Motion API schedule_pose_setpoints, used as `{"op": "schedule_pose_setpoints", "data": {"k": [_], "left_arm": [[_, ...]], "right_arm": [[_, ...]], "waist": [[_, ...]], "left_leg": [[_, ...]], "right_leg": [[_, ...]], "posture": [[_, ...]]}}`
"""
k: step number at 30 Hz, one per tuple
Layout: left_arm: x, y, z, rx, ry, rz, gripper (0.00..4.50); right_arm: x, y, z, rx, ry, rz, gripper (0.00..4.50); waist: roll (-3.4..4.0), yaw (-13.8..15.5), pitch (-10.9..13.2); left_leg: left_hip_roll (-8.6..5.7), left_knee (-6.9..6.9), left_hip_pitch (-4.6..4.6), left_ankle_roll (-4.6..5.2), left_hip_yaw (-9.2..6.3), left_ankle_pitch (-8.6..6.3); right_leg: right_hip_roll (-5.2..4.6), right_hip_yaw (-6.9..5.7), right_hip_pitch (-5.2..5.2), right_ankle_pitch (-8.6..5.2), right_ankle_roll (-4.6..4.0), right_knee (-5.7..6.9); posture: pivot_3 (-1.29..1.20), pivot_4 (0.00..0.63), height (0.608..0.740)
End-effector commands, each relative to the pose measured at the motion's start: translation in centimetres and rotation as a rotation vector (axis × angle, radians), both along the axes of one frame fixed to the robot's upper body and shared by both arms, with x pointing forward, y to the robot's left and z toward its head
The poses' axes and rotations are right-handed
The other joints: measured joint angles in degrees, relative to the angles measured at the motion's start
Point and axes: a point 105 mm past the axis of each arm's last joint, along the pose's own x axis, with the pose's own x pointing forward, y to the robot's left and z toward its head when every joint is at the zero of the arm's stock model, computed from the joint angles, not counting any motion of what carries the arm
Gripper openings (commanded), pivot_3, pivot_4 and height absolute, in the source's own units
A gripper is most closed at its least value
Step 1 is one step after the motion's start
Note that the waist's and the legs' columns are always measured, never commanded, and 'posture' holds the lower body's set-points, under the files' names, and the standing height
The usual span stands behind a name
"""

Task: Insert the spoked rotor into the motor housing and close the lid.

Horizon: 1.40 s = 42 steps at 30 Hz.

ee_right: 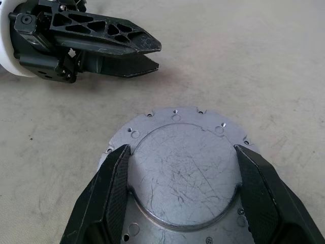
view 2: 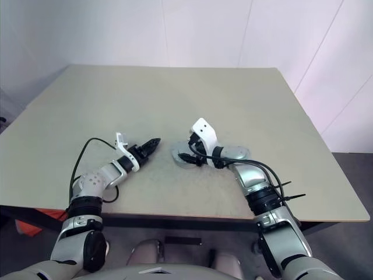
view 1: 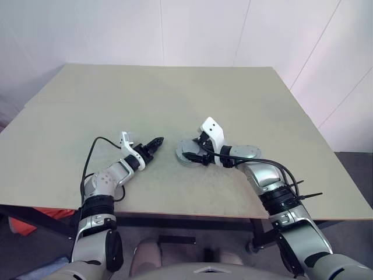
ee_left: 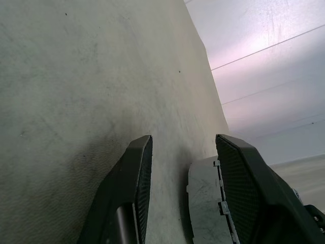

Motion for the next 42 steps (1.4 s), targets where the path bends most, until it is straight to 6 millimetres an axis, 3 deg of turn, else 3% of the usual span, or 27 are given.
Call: {"op": "schedule_pose_setpoints", "data": {"k": [1,8,15,18,22,23,26,30,36,42], "left_arm": [[0.3,0.2,1.1,-0.002,-0.048,0.010,2.11],[0.3,0.0,1.3,-0.008,-0.053,0.004,2.11],[0.6,-1.6,3.0,-0.054,-0.108,-0.024,2.11],[0.5,-2.9,3.8,-0.106,-0.130,-0.070,1.47],[0.6,-5.0,3.6,-0.111,-0.107,-0.127,0.13],[0.6,-5.4,3.5,-0.111,-0.103,-0.139,0.03],[0.6,-6.3,3.5,-0.120,-0.091,-0.169,0.03],[0.1,-7.2,1.2,-0.037,0.006,-0.226,0.03],[-0.2,-6.3,-1.4,0.021,0.104,-0.209,0.03],[-0.4,-6.4,-1.5,0.025,0.105,-0.223,0.03]], "right_arm": [[0.4,-0.5,0.2,-0.031,-0.015,-0.008,3.09],[0.6,-1.9,-2.2,-0.126,0.050,-0.064,3.09],[0.6,-2.1,-2.7,-0.148,0.058,-0.066,3.09],[0.7,-2.1,-2.6,-0.148,0.056,-0.066,3.09],[0.8,-2.0,-2.6,-0.149,0.052,-0.069,3.09],[0.8,-2.0,-2.6,-0.149,0.052,-0.069,3.09],[0.8,-2.1,-2.6,-0.149,0.049,-0.073,3.09],[0.9,-2.2,-2.6,-0.148,0.046,-0.083,3.09],[1.1,-2.5,-2.5,-0.146,0.044,-0.106,3.09],[1.6,-2.5,-2.3,-0.117,0.064,-0.132,3.09]], "waist": [[0.00,0.0,0.0],[0.00,0.0,0.0],[0.01,0.0,0.0],[0.00,0.1,0.0],[0.00,0.0,0.0],[0.01,0.0,0.0],[0.02,0.0,0.0],[0.04,0.0,0.0],[0.12,0.1,-0.1],[0.14,0.1,-0.1]], "left_leg": [[0.00,0.00,0.01,0.00,0.00,0.00],[0.00,0.01,0.26,0.00,0.01,0.00],[-0.03,0.02,0.51,0.13,-0.01,-0.08],[-0.04,0.02,0.53,0.13,-0.01,-0.08],[-0.04,0.02,0.55,0.13,0.00,-0.07],[-0.04,0.02,0.55,0.13,-0.01,-0.07],[-0.04,0.01,0.56,0.13,-0.01,-0.07],[-0.03,0.01,0.56,0.13,-0.02,-0.07],[-0.07,0.00,0.70,0.14,-0.03,-0.08],[-0.08,-0.07,0.96,0.14,-0.09,-0.08]], "right_leg": [[0.00,0.00,0.00,0.00,0.00,0.01],[-0.01,0.00,0.24,0.00,-0.01,0.02],[-0.08,0.00,0.55,0.02,-0.03,0.02],[-0.08,0.00,0.57,0.02,-0.03,0.02],[-0.08,0.00,0.57,0.02,-0.03,0.02],[-0.08,0.00,0.57,0.02,-0.03,0.02],[-0.08,0.01,0.57,0.02,-0.03,0.02],[-0.07,0.00,0.56,0.02,-0.02,0.02],[-0.10,0.02,0.70,0.02,-0.02,0.01],[-0.11,0.05,0.89,-0.23,0.40,-0.01]], "posture": [[0.00,0.000,0.740],[0.00,0.000,0.740],[0.00,0.000,0.740],[0.00,0.000,0.740],[0.00,0.000,0.740],[0.00,0.000,0.740],[0.00,0.000,0.740],[0.00,0.000,0.740],[0.00,0.000,0.740],[0.00,0.000,0.740]]}}
